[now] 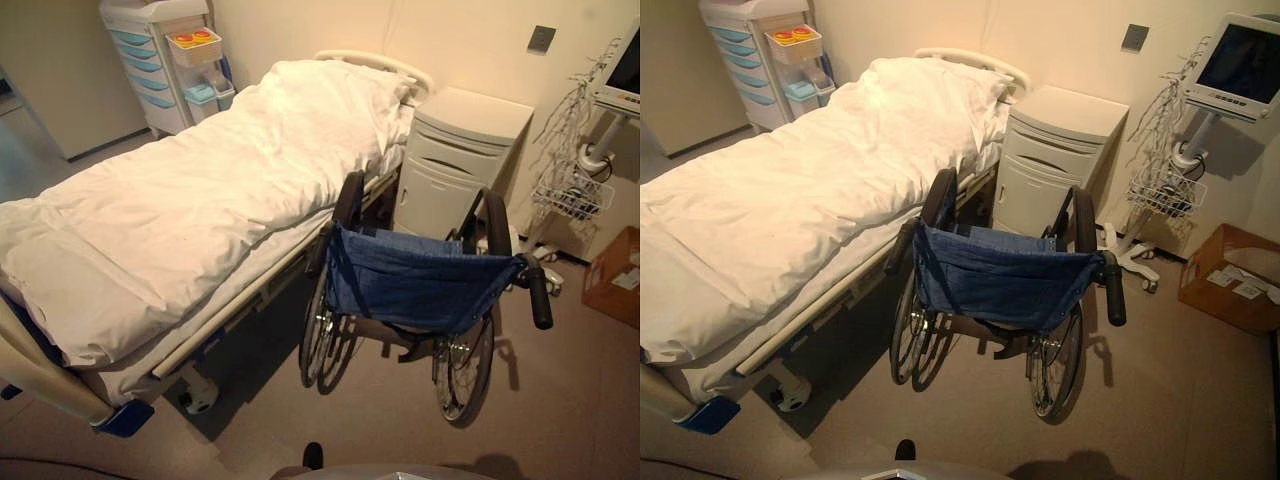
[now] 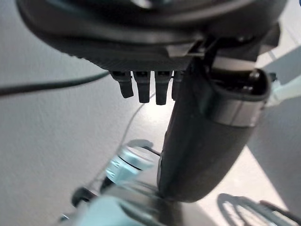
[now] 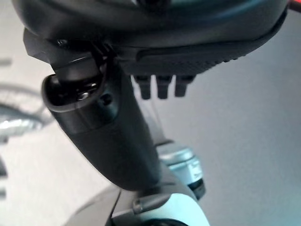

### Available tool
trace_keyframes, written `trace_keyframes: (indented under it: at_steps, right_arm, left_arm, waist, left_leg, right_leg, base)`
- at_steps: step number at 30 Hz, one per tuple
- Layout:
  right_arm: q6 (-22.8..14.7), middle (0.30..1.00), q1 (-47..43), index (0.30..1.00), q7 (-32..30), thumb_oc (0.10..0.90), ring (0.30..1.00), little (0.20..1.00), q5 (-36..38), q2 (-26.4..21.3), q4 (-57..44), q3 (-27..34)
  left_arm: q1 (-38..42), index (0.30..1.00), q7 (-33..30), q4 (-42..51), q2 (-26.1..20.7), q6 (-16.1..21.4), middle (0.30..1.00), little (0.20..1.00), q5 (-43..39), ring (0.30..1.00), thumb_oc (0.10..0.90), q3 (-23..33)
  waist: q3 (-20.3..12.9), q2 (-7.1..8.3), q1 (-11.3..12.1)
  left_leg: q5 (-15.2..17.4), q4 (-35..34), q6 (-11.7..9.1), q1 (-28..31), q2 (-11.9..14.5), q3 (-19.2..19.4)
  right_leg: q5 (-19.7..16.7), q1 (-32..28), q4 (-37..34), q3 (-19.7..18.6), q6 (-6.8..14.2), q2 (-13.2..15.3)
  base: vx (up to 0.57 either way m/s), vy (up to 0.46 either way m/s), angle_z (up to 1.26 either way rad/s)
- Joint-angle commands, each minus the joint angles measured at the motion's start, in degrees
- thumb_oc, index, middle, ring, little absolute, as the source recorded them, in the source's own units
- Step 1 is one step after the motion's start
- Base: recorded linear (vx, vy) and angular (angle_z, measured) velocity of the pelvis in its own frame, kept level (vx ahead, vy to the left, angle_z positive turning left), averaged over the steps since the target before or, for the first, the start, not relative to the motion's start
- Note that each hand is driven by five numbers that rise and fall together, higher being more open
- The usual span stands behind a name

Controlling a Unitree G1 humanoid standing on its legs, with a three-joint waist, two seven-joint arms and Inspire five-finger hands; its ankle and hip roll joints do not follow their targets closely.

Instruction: Push the wheelchair next to the bed

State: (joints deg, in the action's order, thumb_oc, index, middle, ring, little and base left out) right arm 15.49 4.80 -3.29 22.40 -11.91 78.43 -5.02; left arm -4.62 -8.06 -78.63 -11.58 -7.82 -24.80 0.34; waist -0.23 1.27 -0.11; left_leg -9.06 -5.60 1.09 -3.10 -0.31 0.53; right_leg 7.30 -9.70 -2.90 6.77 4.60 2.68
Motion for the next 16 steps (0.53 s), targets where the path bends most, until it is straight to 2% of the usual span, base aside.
trace_keyframes:
  at_steps: [1,4,9,16]
  right_arm:
    - [0.1,0.900,-2.2,0.900,4.9,0.800,0.900,0.900,-0.9,0.9,0.7,-0.2]
    - [-1.0,0.900,-1.9,0.900,5.6,0.800,0.900,0.900,0.3,1.1,1.1,0.5]
    - [-3.1,0.900,-1.3,0.900,6.6,0.800,0.900,0.900,-3.0,1.7,1.1,-0.5]
    - [-6.0,0.900,-0.2,0.900,3.4,0.800,0.900,0.900,-4.5,3.4,-0.2,-2.2]
  left_arm:
    - [2.9,0.900,1.5,-1.9,1.1,-0.2,0.900,0.900,1.3,0.900,0.800,-0.3]
    - [3.0,0.900,1.5,-2.1,1.4,0.1,0.900,0.900,1.0,0.900,0.800,-1.0]
    - [3.0,0.900,2.2,-2.6,1.6,-0.8,0.900,0.900,-1.0,0.900,0.800,-0.9]
    - [3.6,0.900,1.3,-2.6,2.5,-2.2,0.900,0.900,-3.5,0.900,0.800,-1.5]
  waist:
    - [1.6,-0.64,1.0]
    - [1.2,-0.66,0.9]
    - [0.8,-0.73,0.4]
    - [0.8,-1.00,-1.2]
  left_leg:
    - [6.2,0.6,-2.2,5.5,0.6,-2.0]
    - [6.2,0.6,-2.1,5.4,0.4,-2.0]
    - [6.6,0.6,-1.9,5.4,0.1,-1.8]
    - [7.3,0.6,-1.4,5.8,-0.2,-1.3]
  right_leg:
    - [-10.6,5.9,-0.2,0.9,0.5,1.1]
    - [-10.6,6.2,0.0,0.6,0.7,1.0]
    - [-10.6,6.5,0.1,-0.3,0.7,0.9]
    - [-10.4,6.7,0.3,-1.7,0.7,0.7]
  base:
    - [0.02,0.027,0.10]
    - [0.02,0.014,0.00]
    - [0.00,0.000,0.00]
    - [-0.01,0.017,0.00]
